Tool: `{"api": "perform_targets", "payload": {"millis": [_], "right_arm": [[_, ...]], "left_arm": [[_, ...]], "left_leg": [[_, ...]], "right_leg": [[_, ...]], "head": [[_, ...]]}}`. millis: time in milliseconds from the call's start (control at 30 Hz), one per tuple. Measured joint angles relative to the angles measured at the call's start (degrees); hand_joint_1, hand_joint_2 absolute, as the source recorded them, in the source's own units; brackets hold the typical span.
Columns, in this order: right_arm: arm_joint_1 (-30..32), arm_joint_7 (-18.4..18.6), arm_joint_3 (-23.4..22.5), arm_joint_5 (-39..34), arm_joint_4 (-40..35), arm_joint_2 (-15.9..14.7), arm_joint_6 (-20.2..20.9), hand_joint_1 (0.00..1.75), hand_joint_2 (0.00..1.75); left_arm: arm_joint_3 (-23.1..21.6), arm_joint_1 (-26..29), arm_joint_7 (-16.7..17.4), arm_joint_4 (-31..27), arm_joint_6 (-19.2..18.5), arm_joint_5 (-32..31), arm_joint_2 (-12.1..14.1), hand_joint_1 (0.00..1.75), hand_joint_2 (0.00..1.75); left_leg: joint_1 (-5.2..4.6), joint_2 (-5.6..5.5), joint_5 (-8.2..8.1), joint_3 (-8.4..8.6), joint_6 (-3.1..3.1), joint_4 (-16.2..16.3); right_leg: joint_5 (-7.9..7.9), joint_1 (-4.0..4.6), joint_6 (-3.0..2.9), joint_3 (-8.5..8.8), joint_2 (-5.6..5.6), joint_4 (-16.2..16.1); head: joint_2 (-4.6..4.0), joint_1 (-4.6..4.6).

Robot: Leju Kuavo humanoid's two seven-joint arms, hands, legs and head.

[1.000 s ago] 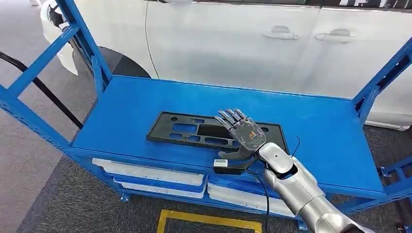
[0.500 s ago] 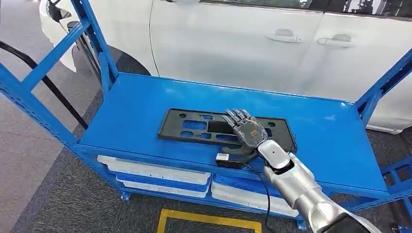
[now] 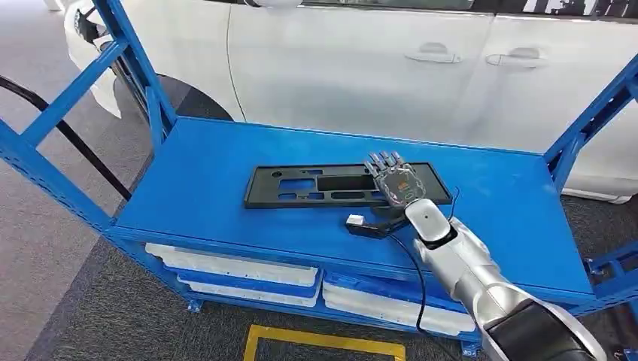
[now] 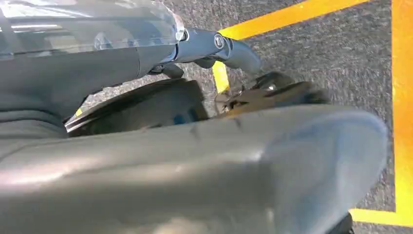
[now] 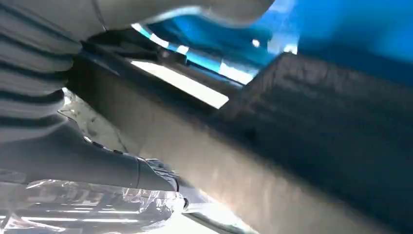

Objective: Take the parts from the cabinet and place them on the table.

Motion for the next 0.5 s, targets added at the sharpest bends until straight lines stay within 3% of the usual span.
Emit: {"api": "perform_targets", "payload": {"millis": [33, 67, 100, 167, 200, 233, 267, 333, 367, 400, 433, 500], "right_arm": [[-0.08, 0.11, 0.00, 0.15, 0.31, 0.13, -0.02, 1.31, 1.75], [-0.10, 0.13, 0.00, 0.29, 0.51, 0.28, -0.02, 1.31, 1.75], [-0.14, 0.15, 0.00, 0.39, 0.66, 0.41, -0.02, 1.31, 1.75], [-0.31, 0.18, 0.02, 0.53, 0.99, 0.57, -0.02, 1.31, 1.75], [-0.47, 0.20, 0.02, 0.53, 1.12, 0.57, -0.02, 1.31, 1.75], [-0.69, 0.24, 0.02, 0.55, 1.29, 0.57, -0.04, 1.31, 1.75], [-0.91, 0.33, 0.02, 0.57, 1.34, 0.57, -0.09, 1.69, 1.75], [-1.04, 0.37, 0.02, 0.61, 1.44, 0.57, -0.13, 1.75, 1.75], [-1.09, 0.37, 0.02, 0.61, 1.45, 0.55, -0.17, 1.75, 1.75], [-1.18, 0.37, 0.02, 0.63, 1.49, 0.57, -0.35, 1.75, 1.75], [-1.32, 0.37, 0.02, 0.63, 1.51, 0.59, -0.90, 1.75, 1.75], [-1.32, 0.16, 0.02, 0.72, 1.49, 0.57, -2.03, 1.75, 1.75]], "left_arm": [[0.00, 0.07, -0.02, 0.00, 0.09, 0.11, 0.00, 0.00, 0.00], [0.00, 0.11, -0.02, 0.00, 0.15, 0.15, 0.00, 0.00, 0.00], [0.00, 0.09, -0.04, 0.00, 0.22, 0.15, 0.02, 0.00, 0.00], [0.00, -0.02, -0.11, 0.00, 0.26, 0.15, 0.02, 0.00, 0.00], [0.00, -0.08, -0.11, 0.00, 0.26, 0.15, 0.00, 0.00, 0.00], [0.00, -0.08, -0.15, 0.02, 0.26, 0.15, 0.00, 0.00, 0.00], [0.00, 0.07, -0.15, 0.00, 0.26, 0.15, 0.00, 0.00, 0.00], [0.00, 0.13, -0.15, 0.02, 0.29, 0.15, 0.00, 0.00, 0.00], [0.00, 0.09, -0.15, 0.00, 0.29, 0.15, -0.04, 0.00, 0.00], [0.00, 0.00, -0.22, 0.00, 0.31, 0.15, -0.04, 0.00, 0.00], [0.00, -0.11, -0.26, 0.00, 0.33, 0.15, -0.07, 0.00, 0.00], [0.00, -0.12, -0.37, 0.02, 0.35, 0.15, -0.09, 0.00, 0.00]], "left_leg": [[0.07, 0.00, 0.05, -0.84, -0.09, 1.68], [0.21, 0.00, 1.47, -0.22, -0.16, 0.35], [0.33, 0.01, 3.69, 1.55, -0.16, -3.20], [0.52, 0.05, 8.17, 6.79, -0.04, -13.65], [0.44, 0.01, 6.91, 7.03, 0.35, -14.54], [0.35, -0.09, 7.50, 6.95, 0.98, -14.89], [0.28, -0.07, 7.50, 6.72, 1.19, -14.72], [0.03, -0.06, 7.67, 6.69, 1.93, -14.80], [0.41, 0.01, 7.99, 6.89, 2.43, -15.27], [0.41, 0.01, 8.08, 6.95, 2.59, -15.43], [0.40, 0.01, 8.17, 6.86, 2.87, -15.45], [0.23, 0.01, 8.18, 6.63, 2.98, -15.43]], "right_leg": [[0.00, -0.02, 0.01, -0.12, 0.00, 0.15], [-0.02, -0.03, 0.04, -0.19, 0.02, 0.30], [-0.11, -0.06, 0.17, -0.20, 0.03, 0.48], [-0.49, -0.16, 0.73, -0.24, 0.05, 1.04], [-0.52, 0.05, 1.03, -0.58, 0.10, 1.20], [-0.51, 0.31, 1.33, -0.96, 0.22, 1.62], [-0.33, 0.32, 1.62, -1.07, 0.26, 1.50], [-0.15, 0.15, 2.28, -0.96, 0.28, 1.18], [-0.48, 0.09, 2.62, -1.06, 0.32, 1.33], [-1.65, -0.08, 2.81, -1.53, 0.30, 2.71], [-3.89, -0.09, 2.96, -3.24, 0.30, 6.36], [-8.15, -0.11, 3.24, -8.05, 0.29, 16.21]], "head": [[0.00, -0.02], [0.00, 0.00], [0.00, 0.00], [0.00, 0.00], [0.00, 0.00], [0.00, 0.00], [0.00, 0.00], [0.00, 0.00], [0.00, 0.00], [0.00, 0.02], [0.00, 0.00], [0.00, 0.00]]}}
